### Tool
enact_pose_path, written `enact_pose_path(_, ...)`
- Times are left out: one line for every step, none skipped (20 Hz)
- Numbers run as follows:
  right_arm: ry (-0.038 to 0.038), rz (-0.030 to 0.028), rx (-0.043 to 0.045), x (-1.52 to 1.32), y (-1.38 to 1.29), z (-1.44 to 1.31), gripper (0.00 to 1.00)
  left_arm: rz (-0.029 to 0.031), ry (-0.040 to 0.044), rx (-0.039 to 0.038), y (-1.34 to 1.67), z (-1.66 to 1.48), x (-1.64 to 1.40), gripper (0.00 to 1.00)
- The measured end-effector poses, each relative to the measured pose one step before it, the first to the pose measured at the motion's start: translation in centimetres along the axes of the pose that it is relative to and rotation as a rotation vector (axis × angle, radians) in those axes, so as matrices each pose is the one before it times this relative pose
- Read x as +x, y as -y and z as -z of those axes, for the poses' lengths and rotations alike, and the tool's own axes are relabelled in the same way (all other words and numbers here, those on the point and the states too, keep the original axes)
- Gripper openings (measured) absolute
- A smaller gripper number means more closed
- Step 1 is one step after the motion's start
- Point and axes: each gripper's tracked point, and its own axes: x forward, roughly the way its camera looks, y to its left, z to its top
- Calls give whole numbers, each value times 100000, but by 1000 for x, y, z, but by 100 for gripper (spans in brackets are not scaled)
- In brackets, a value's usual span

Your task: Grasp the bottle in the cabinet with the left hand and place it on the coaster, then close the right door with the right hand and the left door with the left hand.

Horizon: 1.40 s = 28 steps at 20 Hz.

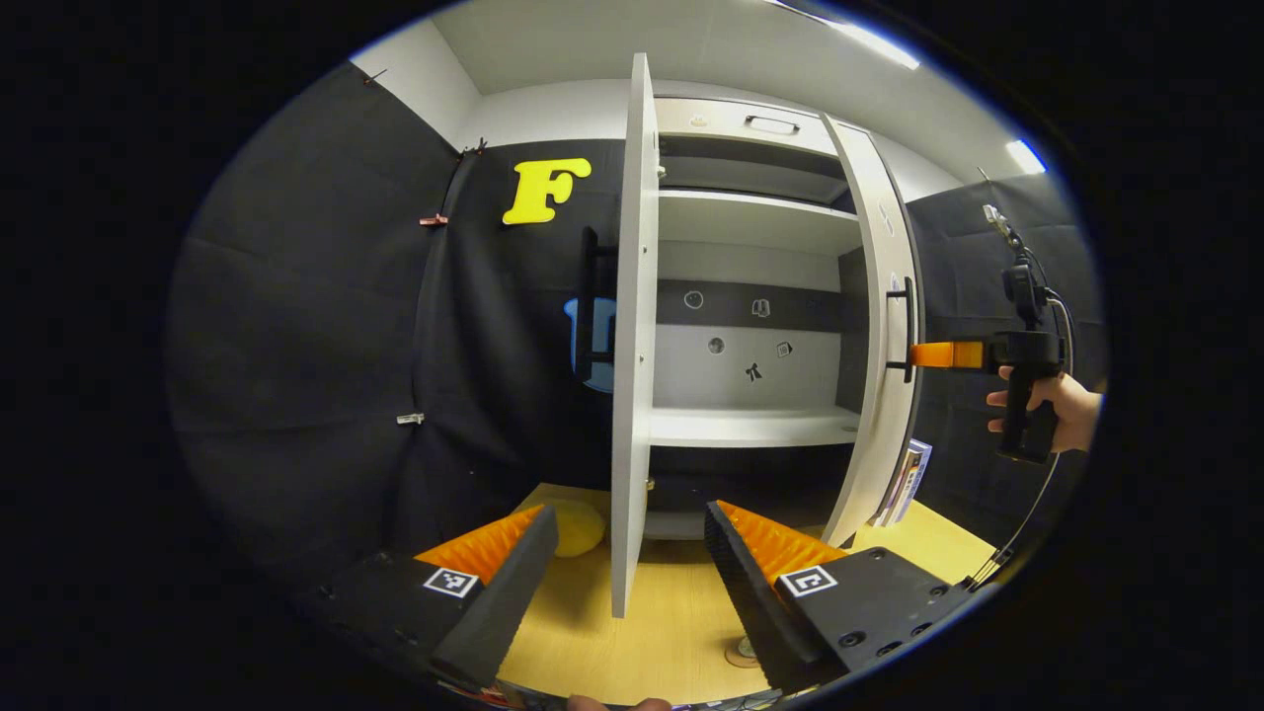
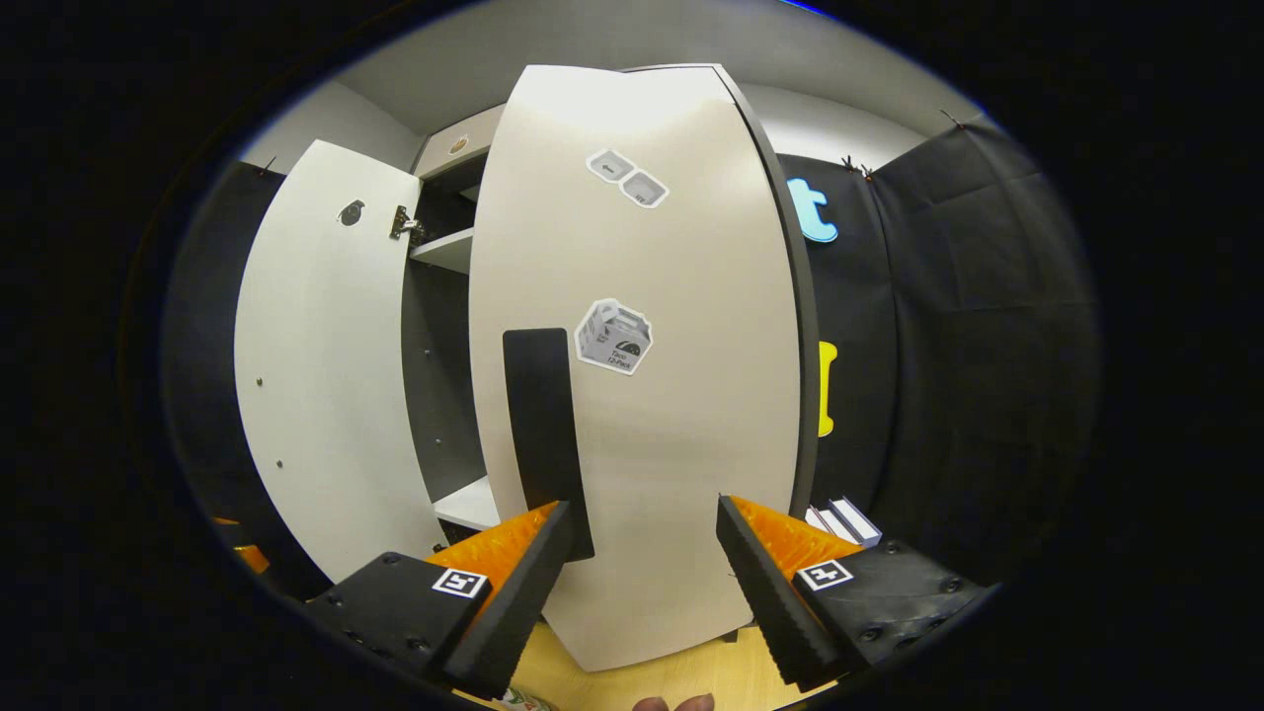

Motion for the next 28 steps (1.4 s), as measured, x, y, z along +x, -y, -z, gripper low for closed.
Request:
enact_pose_path(-19, 254, -516, 283, -208, 0, 98, -31, -117, 191, -342, -117, 0, 95)
enact_pose_path(0, 359, -652, 308, -147, -7, 98, -145, -114, 362, -384, -191, -1, 95)
enact_pose_path(-98, 549, -493, 234, -165, -5, 98, -774, 337, 464, -530, -157, -100, 95)
enact_pose_path(-172, 657, -130, 186, -95, -25, 98, -133, 352, 104, -394, -362, 103, 95)
enact_pose_path(-217, 495, 107, 92, -152, 39, 98, 120, 229, -421, -437, -183, 282, 95)
enact_pose_path(-37, 1008, -313, 37, -8, 0, 98, 200, 105, -1040, -400, -339, 158, 95)
enact_pose_path(109, 848, -601, -14, 46, 50, 98, 627, -90, -1616, -425, -153, 74, 95)
enact_pose_path(-610, 664, -699, -220, -85, 193, 98, 1162, -431, -1534, -288, -125, 61, 95)
enact_pose_path(-379, 442, -501, -345, -167, 146, 98, 105, -601, -872, -514, -115, 165, 95)
enact_pose_path(-70, 38, -692, -364, -172, 116, 98, -617, 117, 386, -850, -526, 340, 95)
enact_pose_path(-155, -61, -913, -381, -219, 138, 98, -702, 486, 1592, -756, -572, 515, 95)
enact_pose_path(-354, -36, -767, -358, -165, 142, 98, -1136, 316, 2174, -752, -666, 553, 95)
enact_pose_path(-544, -232, -134, -445, -269, 220, 98, -1298, 753, 2077, -871, -616, 524, 95)
enact_pose_path(-946, -303, 505, -434, -247, 318, 98, -714, 529, 1668, -644, -684, 632, 95)
enact_pose_path(-1236, -606, 686, -456, -349, 404, 98, -593, 493, 1288, -481, -540, 673, 95)
enact_pose_path(-738, -318, 410, -449, -252, 244, 98, -760, 378, 1025, -489, -596, 791, 95)
enact_pose_path(-87, 288, -61, -397, -58, 92, 98, -721, 344, 549, -490, -365, 904, 95)
enact_pose_path(114, 184, -259, -423, 2, 48, 98, -686, 803, -75, -396, -470, 750, 95)
enact_pose_path(199, 198, -277, -421, -9, -21, 96, -247, 782, -419, -253, -567, 880, 95)
enact_pose_path(-10, 291, -260, -312, 124, 39, 96, -589, 579, -375, -255, -327, 688, 95)
enact_pose_path(-188, -19, -210, -278, 74, 112, 96, -621, -234, -511, -263, 111, 794, 95)
enact_pose_path(-36, 241, -179, -248, 115, 6, 96, -756, -303, -972, -294, 17, 903, 95)
enact_pose_path(-57, 196, -231, -108, 94, 47, 96, -211, -63, -1191, -106, -70, 667, 95)
enact_pose_path(-2, 335, -90, -130, 162, 31, 96, -96, -85, -1162, -102, -156, 625, 95)
enact_pose_path(-88, 239, -104, -216, 112, 56, 96, -123, 769, -853, -38, -309, 417, 95)
enact_pose_path(-30, 620, -121, -113, 223, 32, 96, 260, 827, -139, 297, -230, 443, 95)
enact_pose_path(-255, 290, -84, -111, 185, 167, 96, 584, 194, 648, 364, -159, 308, 95)
enact_pose_path(-415, -27, 189, -137, 103, 121, 96, 555, -151, 951, 394, 46, 270, 95)
